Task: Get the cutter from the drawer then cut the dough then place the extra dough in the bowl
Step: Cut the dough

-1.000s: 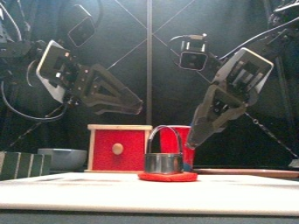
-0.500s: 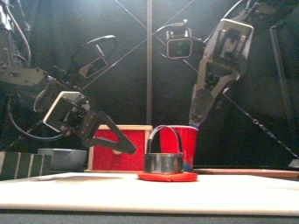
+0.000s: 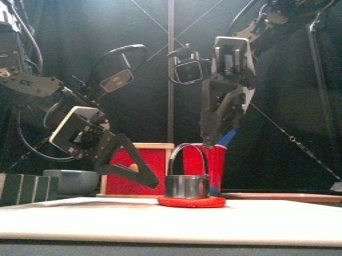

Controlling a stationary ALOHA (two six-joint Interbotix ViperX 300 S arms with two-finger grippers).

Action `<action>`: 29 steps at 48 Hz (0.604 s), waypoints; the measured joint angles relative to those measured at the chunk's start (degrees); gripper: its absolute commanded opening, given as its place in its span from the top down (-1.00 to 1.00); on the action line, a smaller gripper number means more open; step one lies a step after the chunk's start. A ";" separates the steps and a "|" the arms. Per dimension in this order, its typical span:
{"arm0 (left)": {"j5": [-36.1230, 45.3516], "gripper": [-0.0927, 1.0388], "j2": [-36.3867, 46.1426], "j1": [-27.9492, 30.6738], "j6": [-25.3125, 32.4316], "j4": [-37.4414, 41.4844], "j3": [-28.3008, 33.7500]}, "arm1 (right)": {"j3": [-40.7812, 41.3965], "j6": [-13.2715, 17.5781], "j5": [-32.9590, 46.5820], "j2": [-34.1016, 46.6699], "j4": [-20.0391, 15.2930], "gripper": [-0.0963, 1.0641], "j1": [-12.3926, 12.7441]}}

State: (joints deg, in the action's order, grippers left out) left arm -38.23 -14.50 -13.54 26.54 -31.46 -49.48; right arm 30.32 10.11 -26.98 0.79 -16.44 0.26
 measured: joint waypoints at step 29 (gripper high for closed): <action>0.44 -0.16 -3.25 0.09 0.00 0.00 2.02 | -3.16 1.76 2.29 2.46 1.05 -0.41 -0.88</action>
State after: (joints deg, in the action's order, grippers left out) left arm -37.79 -17.75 -13.45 26.54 -31.46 -47.46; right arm 27.16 11.87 -24.70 3.25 -15.38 -0.62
